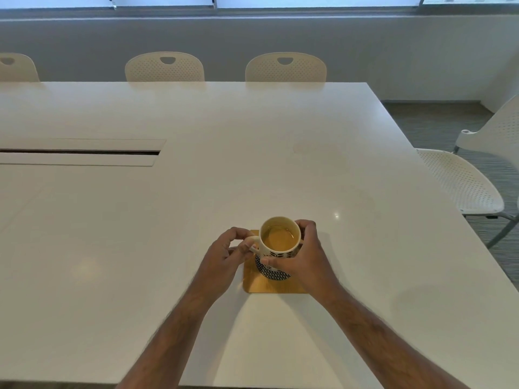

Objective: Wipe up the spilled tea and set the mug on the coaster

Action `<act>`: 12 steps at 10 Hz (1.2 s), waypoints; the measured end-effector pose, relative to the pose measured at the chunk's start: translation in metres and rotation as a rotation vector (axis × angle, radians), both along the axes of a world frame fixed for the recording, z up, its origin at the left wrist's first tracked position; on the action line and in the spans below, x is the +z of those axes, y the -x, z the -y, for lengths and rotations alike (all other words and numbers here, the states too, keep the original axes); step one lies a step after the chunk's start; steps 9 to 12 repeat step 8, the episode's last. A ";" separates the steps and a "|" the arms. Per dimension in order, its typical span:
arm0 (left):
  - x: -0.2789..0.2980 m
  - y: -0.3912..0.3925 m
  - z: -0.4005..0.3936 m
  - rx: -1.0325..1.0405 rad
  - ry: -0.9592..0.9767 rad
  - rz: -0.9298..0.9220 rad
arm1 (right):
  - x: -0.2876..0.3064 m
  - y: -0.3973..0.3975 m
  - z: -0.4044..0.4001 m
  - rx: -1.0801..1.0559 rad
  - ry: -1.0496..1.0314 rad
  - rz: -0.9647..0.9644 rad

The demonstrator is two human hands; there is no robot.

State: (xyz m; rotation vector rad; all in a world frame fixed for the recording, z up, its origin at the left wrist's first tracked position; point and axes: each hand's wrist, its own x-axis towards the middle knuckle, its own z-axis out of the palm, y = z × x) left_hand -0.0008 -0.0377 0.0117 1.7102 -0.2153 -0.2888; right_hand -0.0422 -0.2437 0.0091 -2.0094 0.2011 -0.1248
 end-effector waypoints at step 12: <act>-0.016 -0.060 -0.024 0.165 -0.508 0.416 | -0.017 -0.034 0.088 -0.101 0.138 0.100</act>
